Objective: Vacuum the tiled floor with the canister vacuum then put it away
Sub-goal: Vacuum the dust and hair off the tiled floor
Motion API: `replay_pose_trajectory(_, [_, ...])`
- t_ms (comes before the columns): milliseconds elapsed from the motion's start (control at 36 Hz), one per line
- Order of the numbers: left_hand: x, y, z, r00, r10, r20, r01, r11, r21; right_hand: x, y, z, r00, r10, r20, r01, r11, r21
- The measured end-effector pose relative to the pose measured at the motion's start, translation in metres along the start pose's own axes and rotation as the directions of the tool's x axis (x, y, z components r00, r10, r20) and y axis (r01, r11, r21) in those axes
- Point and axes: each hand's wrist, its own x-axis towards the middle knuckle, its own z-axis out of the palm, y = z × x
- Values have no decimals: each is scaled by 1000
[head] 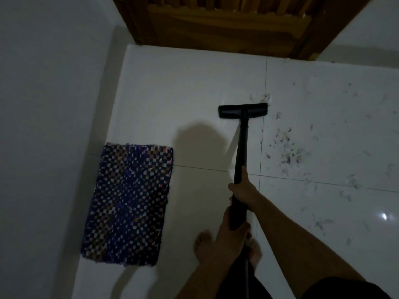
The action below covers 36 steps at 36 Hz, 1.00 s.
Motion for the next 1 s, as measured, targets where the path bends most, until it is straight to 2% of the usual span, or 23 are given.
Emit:
replay_pose_trajectory(56, [4,13,3,1000,-4,2,4,1000,-13,8,-9,-7,1000,-1,-2,1,1000,-6])
replay_pose_trajectory(250, [42,52,16,999,30,-32,-25,990,139,35,-43,-35,1000,-29,-5,28,999,-14])
replay_pose_trajectory(444, [66,92,40,999,33,2,-33,998,54,61,-74,-72,999,-45,-11,45,998,-46])
replay_pose_trajectory(611, [90,131,75,999,53,11,-53,999,5,71,-101,-118,989,-105,-102,98,993,-68])
replay_pose_trajectory(833, [90,129,102,993,115,9,-115,991,66,67,-94,-143,976,-133,-174,132,991,-13])
replay_pose_trajectory(1000, [100,136,121,998,66,16,-66,998,22,75,-87,-159,978,-97,-185,99,995,1])
